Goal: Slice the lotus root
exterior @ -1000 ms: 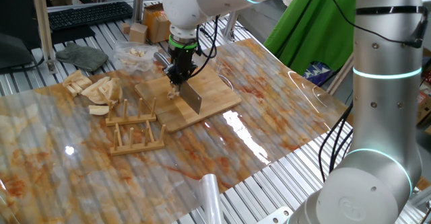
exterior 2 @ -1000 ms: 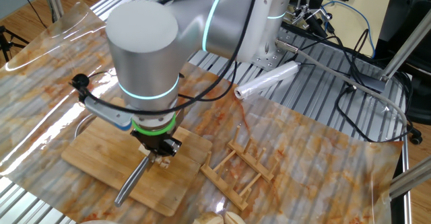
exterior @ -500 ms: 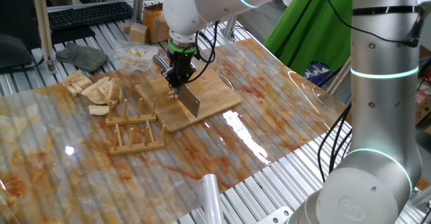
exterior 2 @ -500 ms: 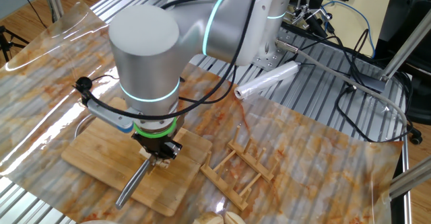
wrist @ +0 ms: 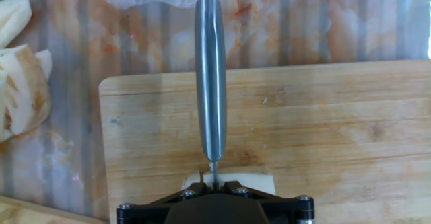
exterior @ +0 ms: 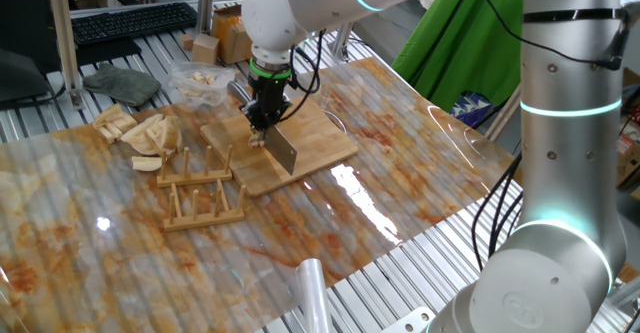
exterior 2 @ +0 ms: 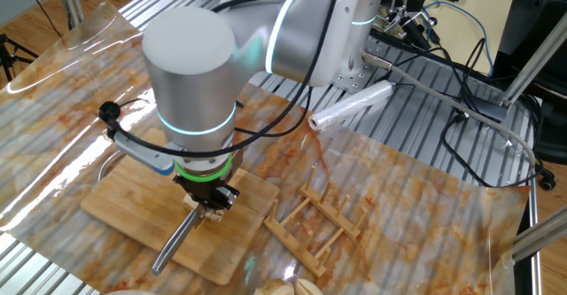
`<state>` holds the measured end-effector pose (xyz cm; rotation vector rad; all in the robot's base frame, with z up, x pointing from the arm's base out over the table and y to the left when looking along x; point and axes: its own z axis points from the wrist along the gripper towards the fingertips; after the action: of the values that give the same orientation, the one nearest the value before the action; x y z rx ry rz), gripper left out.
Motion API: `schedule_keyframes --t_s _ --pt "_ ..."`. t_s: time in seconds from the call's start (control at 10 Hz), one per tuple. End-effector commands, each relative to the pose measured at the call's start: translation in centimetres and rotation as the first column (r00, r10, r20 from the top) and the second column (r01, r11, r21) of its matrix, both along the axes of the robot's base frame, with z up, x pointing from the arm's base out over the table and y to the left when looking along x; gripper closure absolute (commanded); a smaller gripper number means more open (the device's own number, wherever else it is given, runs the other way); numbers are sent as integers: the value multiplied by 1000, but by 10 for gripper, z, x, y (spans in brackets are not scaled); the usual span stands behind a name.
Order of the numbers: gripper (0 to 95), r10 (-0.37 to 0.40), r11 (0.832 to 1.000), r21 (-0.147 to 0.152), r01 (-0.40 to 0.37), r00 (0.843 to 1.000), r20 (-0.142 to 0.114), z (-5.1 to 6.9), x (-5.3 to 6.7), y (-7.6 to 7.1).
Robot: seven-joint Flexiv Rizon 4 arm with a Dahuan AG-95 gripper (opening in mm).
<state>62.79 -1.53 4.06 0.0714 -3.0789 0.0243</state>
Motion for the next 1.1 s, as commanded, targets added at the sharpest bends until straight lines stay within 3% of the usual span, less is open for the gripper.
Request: schedule_keyframes --t_s 0.1,0.5,0.6,0.8,0.9,1.0,1.1 --pt "950 -3 1000 -2 3 1000 -1 15 -1 -2" --pt "950 -6 1000 -3 6 1000 3 20 -2 -2" --pt "950 -4 1000 1 4 1000 15 15 -1 -2" --pt "950 -6 1000 1 6 998 55 -14 -1 2" --pt "950 -12 1000 9 12 1000 -6 -13 -1 2" --pt "950 -15 1000 12 15 1000 18 -8 -1 3" --pt "950 -14 1000 6 14 1000 17 -7 -2 3"
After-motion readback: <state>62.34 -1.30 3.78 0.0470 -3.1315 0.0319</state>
